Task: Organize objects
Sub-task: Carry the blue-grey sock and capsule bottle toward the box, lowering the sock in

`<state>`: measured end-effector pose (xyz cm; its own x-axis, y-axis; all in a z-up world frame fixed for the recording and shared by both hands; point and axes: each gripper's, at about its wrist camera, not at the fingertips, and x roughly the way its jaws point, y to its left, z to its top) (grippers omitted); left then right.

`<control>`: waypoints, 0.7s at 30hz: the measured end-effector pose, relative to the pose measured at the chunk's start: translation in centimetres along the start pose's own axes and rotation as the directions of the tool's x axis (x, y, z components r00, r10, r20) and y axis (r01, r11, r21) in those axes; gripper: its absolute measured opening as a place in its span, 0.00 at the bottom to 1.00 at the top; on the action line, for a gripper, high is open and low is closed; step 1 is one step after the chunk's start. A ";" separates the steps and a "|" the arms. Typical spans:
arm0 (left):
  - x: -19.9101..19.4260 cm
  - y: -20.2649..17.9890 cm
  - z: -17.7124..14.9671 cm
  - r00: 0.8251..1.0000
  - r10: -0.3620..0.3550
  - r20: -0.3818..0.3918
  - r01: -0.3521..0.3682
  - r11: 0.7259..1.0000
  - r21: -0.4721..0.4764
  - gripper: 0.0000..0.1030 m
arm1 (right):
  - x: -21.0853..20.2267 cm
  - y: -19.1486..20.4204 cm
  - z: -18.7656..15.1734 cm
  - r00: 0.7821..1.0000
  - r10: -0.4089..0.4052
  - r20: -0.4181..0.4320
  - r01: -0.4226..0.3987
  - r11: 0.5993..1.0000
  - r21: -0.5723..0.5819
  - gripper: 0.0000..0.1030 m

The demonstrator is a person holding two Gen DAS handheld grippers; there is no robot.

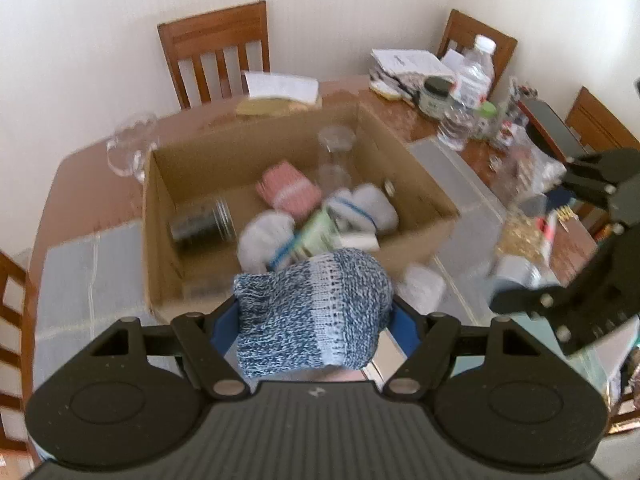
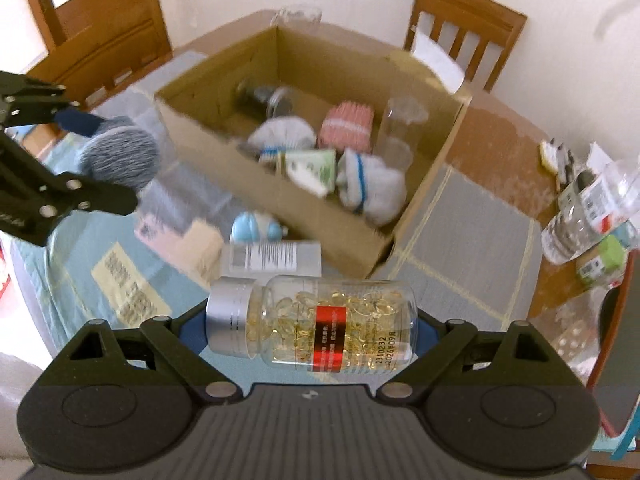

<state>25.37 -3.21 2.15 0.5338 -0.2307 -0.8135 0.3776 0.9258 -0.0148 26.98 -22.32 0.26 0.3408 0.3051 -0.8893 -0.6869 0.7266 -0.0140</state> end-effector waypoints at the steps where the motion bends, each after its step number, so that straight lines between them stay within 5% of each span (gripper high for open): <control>1: 0.3 0.2 0.6 1.000 -0.006 0.005 0.006 1.000 -0.003 0.73 | -0.2 -0.1 0.5 1.000 -0.006 0.007 0.005 1.000 0.012 0.93; 8: 1.8 1.0 3.9 0.998 0.026 0.061 -0.026 1.000 -0.008 0.75 | -1.1 -0.5 3.2 0.997 -0.053 0.048 0.052 0.999 0.002 0.93; 12: 2.4 1.5 4.8 0.992 0.072 0.100 -0.066 0.996 -0.062 0.93 | -0.9 -1.3 4.6 0.996 -0.053 0.072 0.054 0.999 -0.007 0.93; 21: 1.8 2.7 1.9 0.992 0.113 0.063 -0.101 0.980 -0.171 0.95 | 0.6 -2.2 7.2 0.996 0.006 0.086 0.002 0.996 -0.089 0.93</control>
<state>28.75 -1.73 1.77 0.6196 -0.1428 -0.7718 0.1871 0.9818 -0.0315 33.34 -19.27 3.06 0.3908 0.3611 -0.8467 -0.7407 0.6694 -0.0563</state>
